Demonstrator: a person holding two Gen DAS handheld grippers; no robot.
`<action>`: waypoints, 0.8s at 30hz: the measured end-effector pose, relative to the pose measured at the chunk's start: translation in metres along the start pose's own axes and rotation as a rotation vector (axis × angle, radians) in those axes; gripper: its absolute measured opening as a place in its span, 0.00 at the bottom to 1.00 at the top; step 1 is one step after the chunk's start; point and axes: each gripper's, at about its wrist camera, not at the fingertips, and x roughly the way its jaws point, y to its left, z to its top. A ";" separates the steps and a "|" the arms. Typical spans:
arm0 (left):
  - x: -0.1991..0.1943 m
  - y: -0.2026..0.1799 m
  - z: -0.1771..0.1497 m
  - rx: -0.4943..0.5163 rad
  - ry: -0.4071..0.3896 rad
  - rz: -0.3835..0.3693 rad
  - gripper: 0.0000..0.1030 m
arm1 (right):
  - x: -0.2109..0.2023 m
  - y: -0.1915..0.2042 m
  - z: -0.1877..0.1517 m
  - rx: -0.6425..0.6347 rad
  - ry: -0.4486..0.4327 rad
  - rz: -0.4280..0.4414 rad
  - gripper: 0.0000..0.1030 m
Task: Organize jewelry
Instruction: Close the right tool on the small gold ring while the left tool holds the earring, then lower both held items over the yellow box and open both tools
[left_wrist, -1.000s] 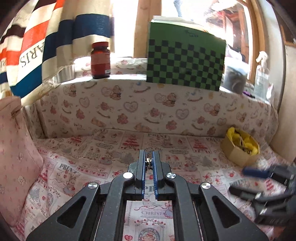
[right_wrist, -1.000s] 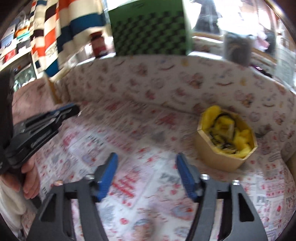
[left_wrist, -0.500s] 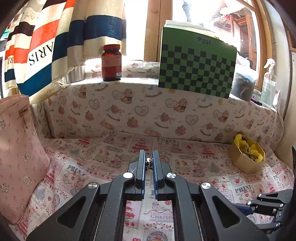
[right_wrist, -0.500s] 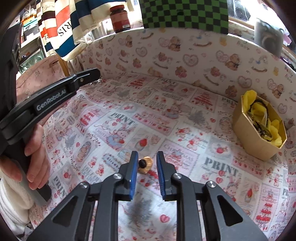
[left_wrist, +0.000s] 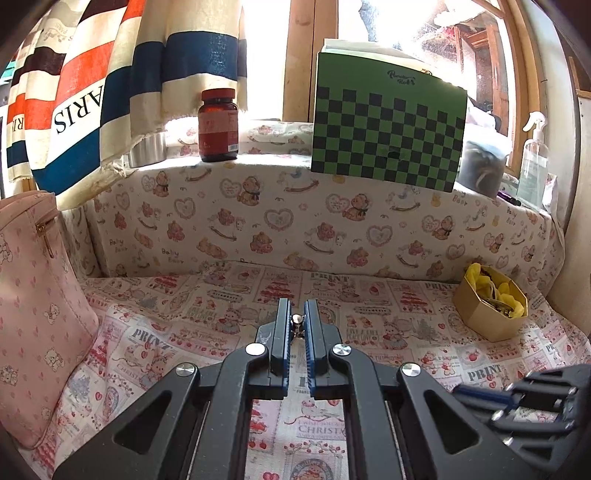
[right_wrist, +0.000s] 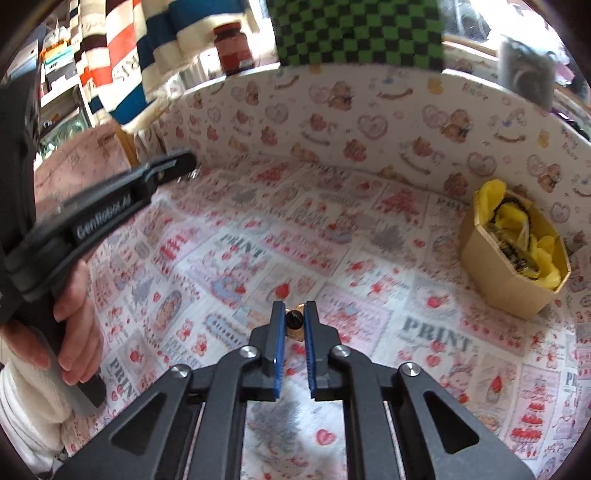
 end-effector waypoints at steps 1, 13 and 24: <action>0.000 0.000 0.000 0.001 0.002 0.000 0.06 | -0.004 -0.004 0.001 0.009 -0.020 -0.016 0.09; -0.013 -0.003 0.002 0.021 -0.040 -0.006 0.06 | -0.046 -0.033 0.015 0.057 -0.202 -0.115 0.09; -0.050 -0.021 0.018 0.061 -0.138 -0.049 0.06 | -0.111 -0.055 0.021 0.078 -0.358 -0.196 0.09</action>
